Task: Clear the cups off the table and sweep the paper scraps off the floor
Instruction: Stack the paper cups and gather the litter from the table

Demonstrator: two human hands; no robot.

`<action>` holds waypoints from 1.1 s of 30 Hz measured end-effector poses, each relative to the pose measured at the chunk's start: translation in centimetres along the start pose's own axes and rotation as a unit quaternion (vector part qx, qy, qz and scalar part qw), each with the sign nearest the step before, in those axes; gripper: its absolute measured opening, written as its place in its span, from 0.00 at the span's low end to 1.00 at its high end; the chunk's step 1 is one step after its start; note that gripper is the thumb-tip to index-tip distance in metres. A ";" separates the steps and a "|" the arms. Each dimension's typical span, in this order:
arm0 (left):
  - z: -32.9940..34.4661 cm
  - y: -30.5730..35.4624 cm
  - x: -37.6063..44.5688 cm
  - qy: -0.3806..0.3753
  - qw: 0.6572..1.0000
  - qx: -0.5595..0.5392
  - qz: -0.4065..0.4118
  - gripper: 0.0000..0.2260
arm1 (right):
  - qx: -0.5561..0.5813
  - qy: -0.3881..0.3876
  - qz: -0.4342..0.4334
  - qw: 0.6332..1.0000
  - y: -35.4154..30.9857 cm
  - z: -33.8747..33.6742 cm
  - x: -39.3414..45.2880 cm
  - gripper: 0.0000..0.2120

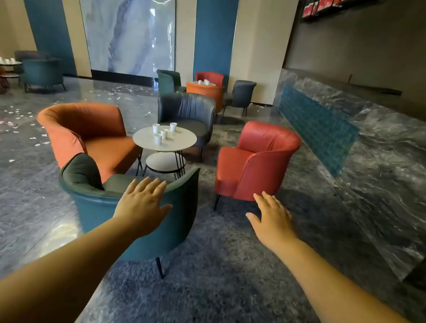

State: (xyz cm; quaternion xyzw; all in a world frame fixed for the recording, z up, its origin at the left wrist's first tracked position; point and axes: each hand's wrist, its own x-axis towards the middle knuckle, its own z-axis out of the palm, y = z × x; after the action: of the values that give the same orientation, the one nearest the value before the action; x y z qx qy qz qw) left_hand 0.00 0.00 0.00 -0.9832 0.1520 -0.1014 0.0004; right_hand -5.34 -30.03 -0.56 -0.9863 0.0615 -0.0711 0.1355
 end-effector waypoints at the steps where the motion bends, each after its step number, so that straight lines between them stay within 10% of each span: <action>1: 0.3 0.2 1.1 -0.001 1.000 0.003 -0.003 0.30 | 0.002 -0.003 -0.001 1.000 0.4 0.1 1.2 0.29; 33: 15.6 2.4 46.2 -0.099 0.995 -0.004 0.016 0.30 | 0.057 -0.028 0.052 0.997 12.5 10.0 44.9 0.27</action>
State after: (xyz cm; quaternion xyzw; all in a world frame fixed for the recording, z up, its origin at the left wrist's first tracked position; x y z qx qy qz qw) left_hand 45.54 -16.56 -6.10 -0.9858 0.1671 -0.0031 0.0128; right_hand 39.06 -45.68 -8.01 -0.9740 0.1044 -0.0397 0.1971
